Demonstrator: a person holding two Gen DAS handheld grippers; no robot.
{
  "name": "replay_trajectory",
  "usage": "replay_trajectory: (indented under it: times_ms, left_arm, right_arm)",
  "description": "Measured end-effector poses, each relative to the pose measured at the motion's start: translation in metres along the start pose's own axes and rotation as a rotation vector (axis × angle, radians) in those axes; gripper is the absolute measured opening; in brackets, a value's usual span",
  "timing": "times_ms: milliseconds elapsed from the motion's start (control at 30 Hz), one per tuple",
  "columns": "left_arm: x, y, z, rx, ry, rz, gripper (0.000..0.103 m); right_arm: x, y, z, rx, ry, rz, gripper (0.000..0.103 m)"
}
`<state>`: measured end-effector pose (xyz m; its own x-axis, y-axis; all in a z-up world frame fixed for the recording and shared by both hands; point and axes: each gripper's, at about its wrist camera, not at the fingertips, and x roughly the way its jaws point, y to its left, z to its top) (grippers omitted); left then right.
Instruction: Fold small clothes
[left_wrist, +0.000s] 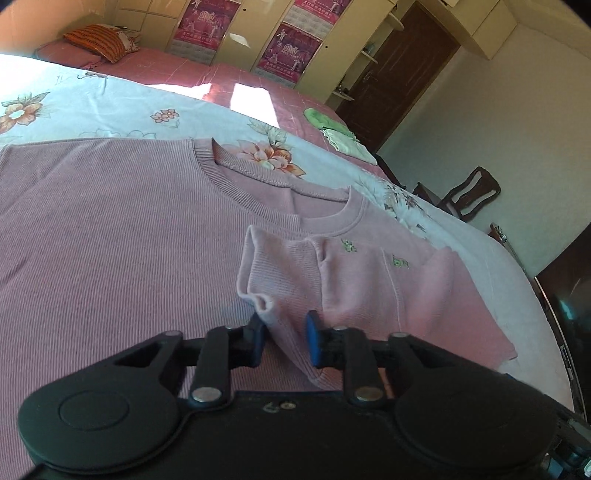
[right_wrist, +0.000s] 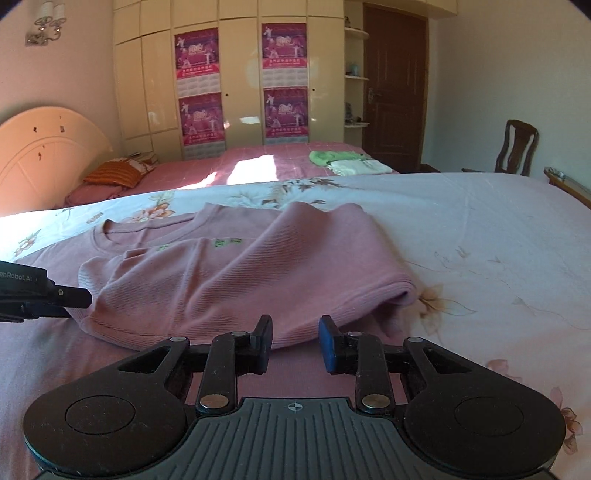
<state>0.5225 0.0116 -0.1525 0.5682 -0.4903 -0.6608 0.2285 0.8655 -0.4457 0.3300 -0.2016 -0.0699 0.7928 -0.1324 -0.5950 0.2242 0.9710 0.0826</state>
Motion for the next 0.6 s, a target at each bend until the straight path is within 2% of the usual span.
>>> replay_trajectory:
  times_ms: [67,167,233,267,300,400,433,467,533,600]
  left_arm:
    - [-0.003,-0.001,0.003,-0.007,-0.047,-0.02,0.007]
    - [-0.045,-0.008,-0.001,0.027,-0.252,-0.055,0.007]
    - [-0.068,-0.011,-0.01,0.043,-0.347,-0.025,0.007]
    - [-0.073,-0.009,-0.015,0.056,-0.363,0.01,0.007]
    - [-0.072,-0.006,-0.02,0.056,-0.358,0.04,0.007]
    - [-0.053,0.015,-0.026,-0.001,-0.237,0.09,0.009]
    - [-0.051,0.021,-0.028,-0.013,-0.223,0.101,0.019]
    - [-0.051,0.024,-0.029,-0.026,-0.223,0.107,0.023]
    - [-0.054,0.031,-0.03,-0.065,-0.246,0.108,0.051]
    - [-0.054,0.038,-0.027,-0.106,-0.256,0.096,0.054]
  right_arm:
    - [-0.002,-0.012,-0.002,0.026,0.01,-0.007,0.028]
    - [-0.007,-0.024,-0.002,0.054,0.011,-0.003,0.028]
    - [-0.008,-0.029,-0.002,0.061,0.011,0.002,0.028]
    - [-0.009,-0.031,-0.002,0.063,0.014,0.005,0.028]
    - [-0.008,-0.032,-0.001,0.063,0.018,0.007,0.028]
    - [-0.008,-0.037,0.001,0.063,0.027,0.019,0.028]
    - [-0.009,-0.038,0.002,0.062,0.027,0.021,0.028]
    - [-0.007,-0.039,0.004,0.061,0.023,0.022,0.028]
    - [-0.009,-0.043,0.007,0.062,0.008,0.023,0.028]
    - [-0.007,-0.046,0.012,0.056,-0.003,0.02,0.028]
